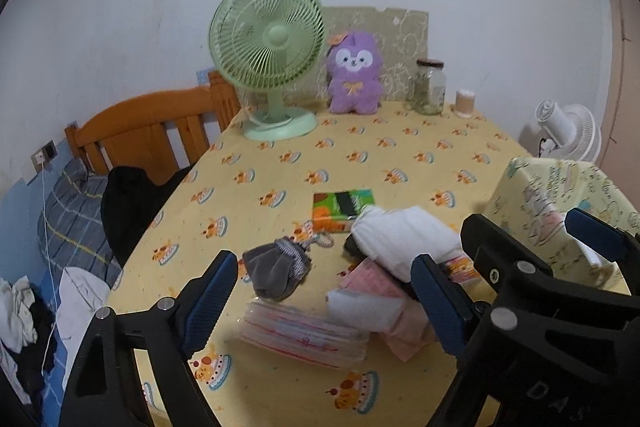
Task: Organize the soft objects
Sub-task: 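Move both grippers toward the pile of soft items, then grasp the grey knit glove with the left gripper while the right grasps the white folded cloth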
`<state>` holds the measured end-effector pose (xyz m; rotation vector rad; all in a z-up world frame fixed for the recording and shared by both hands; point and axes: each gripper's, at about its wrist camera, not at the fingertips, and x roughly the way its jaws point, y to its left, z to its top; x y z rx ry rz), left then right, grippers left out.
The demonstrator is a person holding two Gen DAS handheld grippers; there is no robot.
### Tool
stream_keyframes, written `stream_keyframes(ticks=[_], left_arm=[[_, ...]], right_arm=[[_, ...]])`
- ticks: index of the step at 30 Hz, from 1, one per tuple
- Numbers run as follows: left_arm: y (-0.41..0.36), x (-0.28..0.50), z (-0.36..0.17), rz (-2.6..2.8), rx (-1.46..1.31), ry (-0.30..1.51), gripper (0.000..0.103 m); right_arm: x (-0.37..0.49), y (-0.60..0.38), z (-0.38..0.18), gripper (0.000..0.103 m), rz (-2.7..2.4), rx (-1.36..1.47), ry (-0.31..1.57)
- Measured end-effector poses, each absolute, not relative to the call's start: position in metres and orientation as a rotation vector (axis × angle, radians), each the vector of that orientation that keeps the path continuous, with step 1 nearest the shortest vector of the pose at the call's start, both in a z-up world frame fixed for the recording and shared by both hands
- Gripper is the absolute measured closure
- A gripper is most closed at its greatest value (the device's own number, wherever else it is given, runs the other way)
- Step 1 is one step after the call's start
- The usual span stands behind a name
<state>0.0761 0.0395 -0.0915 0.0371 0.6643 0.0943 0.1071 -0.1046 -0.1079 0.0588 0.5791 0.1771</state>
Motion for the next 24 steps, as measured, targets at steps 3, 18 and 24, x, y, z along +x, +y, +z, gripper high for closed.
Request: stream_keyframes(ticks=[3,18,24], left_arm=[[0.048,0.084,-0.102,0.106,0.014,0.690,0.016],[0.072,0.118,-0.129,0.133,0.020,0.756,0.019],[0.079,0.133,-0.137,0.144,0.024,0.775,0.020]], right_arm=[[0.112,-0.095,-0.115,0.003,0.190,0.042,0.596],[0.150,-0.062,-0.143,0.005,0.205,-0.020,0.677],[0.164,-0.056,-0.150,0.009,0.195,-0.039,0.693]])
